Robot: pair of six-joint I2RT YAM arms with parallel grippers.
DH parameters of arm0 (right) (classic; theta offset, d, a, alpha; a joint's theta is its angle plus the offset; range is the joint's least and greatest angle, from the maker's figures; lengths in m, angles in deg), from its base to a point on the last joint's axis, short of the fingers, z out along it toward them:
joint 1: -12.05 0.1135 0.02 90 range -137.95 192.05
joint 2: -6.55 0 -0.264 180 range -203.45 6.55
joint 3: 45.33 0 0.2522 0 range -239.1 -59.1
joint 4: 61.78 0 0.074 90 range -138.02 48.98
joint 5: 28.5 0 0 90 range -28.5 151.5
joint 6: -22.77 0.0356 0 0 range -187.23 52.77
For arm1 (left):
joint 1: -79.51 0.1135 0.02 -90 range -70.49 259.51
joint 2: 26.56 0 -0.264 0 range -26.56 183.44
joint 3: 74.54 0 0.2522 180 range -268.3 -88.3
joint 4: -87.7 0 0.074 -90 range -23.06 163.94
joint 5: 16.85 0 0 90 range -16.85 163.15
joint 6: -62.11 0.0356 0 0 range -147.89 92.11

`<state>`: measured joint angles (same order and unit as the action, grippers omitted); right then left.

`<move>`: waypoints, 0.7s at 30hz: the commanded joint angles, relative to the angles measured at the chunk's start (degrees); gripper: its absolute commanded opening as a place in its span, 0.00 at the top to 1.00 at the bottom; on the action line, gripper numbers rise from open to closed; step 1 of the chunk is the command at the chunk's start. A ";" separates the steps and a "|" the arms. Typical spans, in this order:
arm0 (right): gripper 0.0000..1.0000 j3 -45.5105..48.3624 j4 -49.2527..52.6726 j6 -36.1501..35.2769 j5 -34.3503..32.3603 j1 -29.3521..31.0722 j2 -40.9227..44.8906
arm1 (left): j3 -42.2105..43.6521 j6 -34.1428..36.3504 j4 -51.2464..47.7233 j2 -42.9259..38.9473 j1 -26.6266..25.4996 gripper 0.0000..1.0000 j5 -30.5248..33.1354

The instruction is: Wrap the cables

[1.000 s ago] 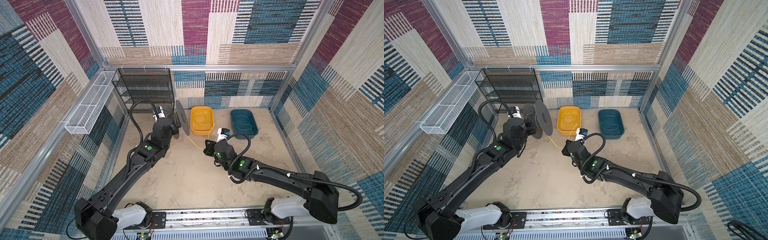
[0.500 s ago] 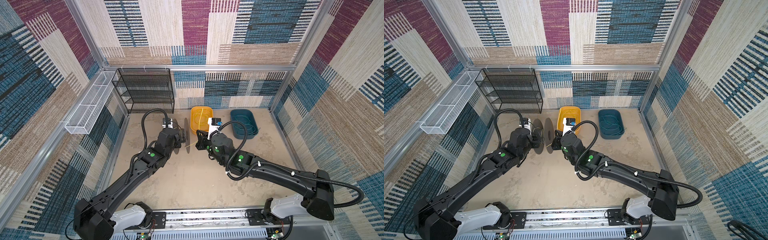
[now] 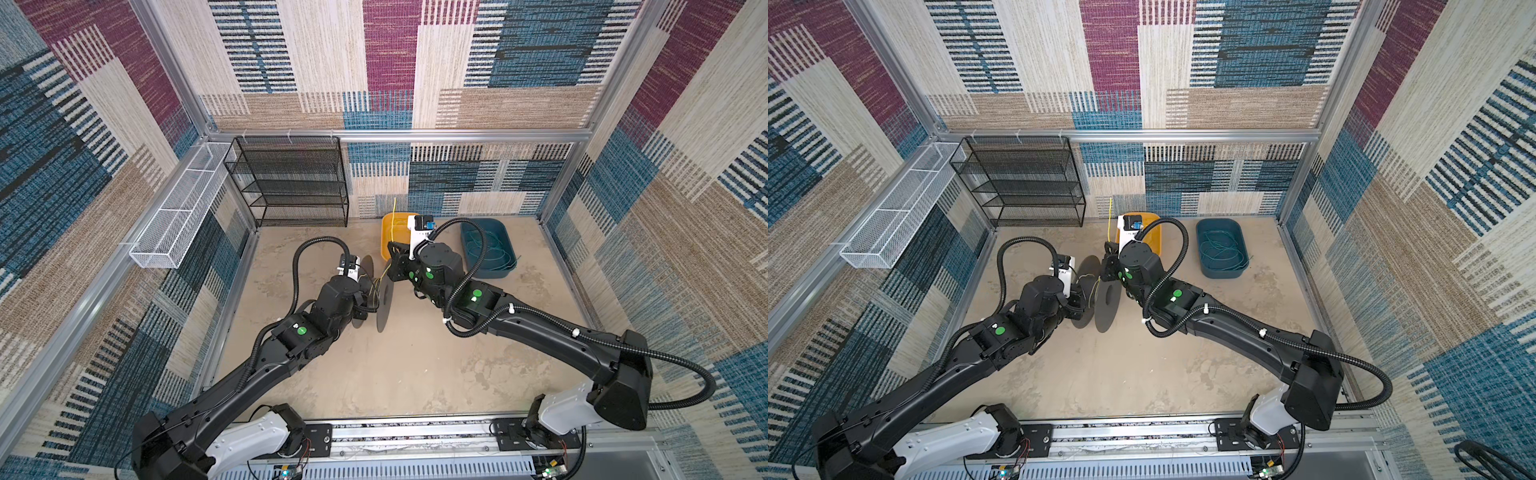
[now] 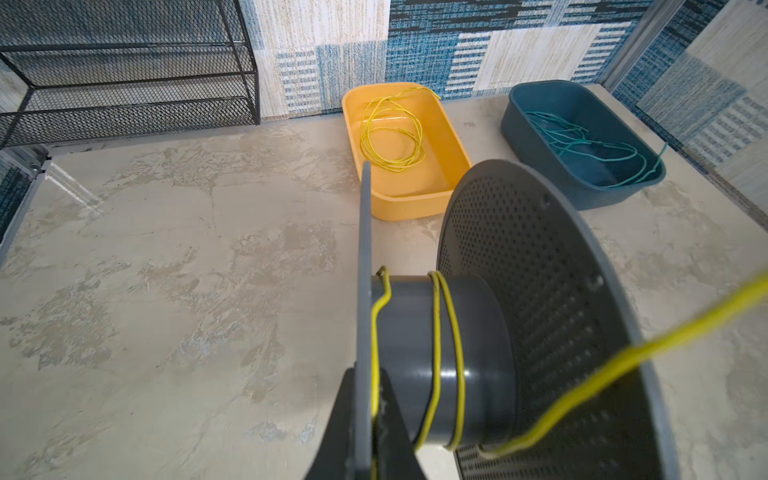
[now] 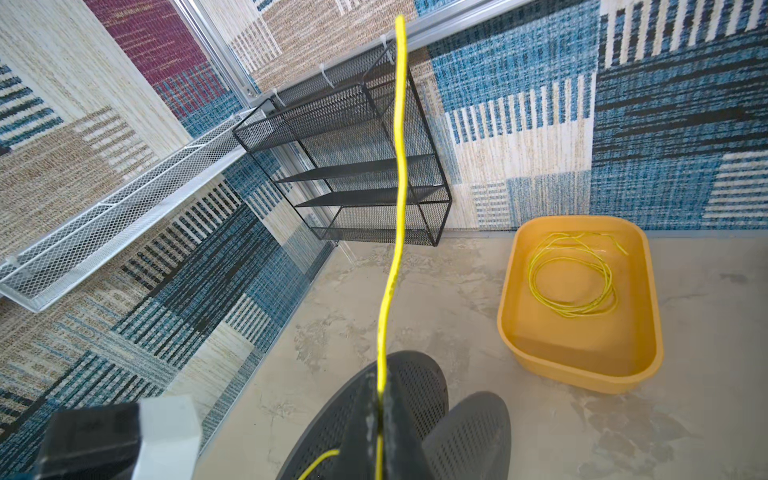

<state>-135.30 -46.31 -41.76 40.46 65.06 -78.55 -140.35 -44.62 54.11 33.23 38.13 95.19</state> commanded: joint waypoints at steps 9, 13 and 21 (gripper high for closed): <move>1.00 -3.02 -1.16 -1.52 6.68 -4.63 -0.49 | 1.88 4.43 -10.05 -0.84 -1.39 1.00 -4.63; 1.00 -3.81 -0.31 -1.66 8.61 -5.68 -1.46 | 1.08 6.82 -12.38 -0.06 -1.94 1.00 -4.81; 1.00 -8.08 0.88 -1.14 12.49 -9.26 -4.69 | 1.31 10.62 -14.93 -1.48 -3.19 1.00 -6.04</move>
<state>-140.92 -35.86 -42.85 55.33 57.08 -82.62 -139.48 -39.90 51.16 32.29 35.46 92.29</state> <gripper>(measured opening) 0.061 0.080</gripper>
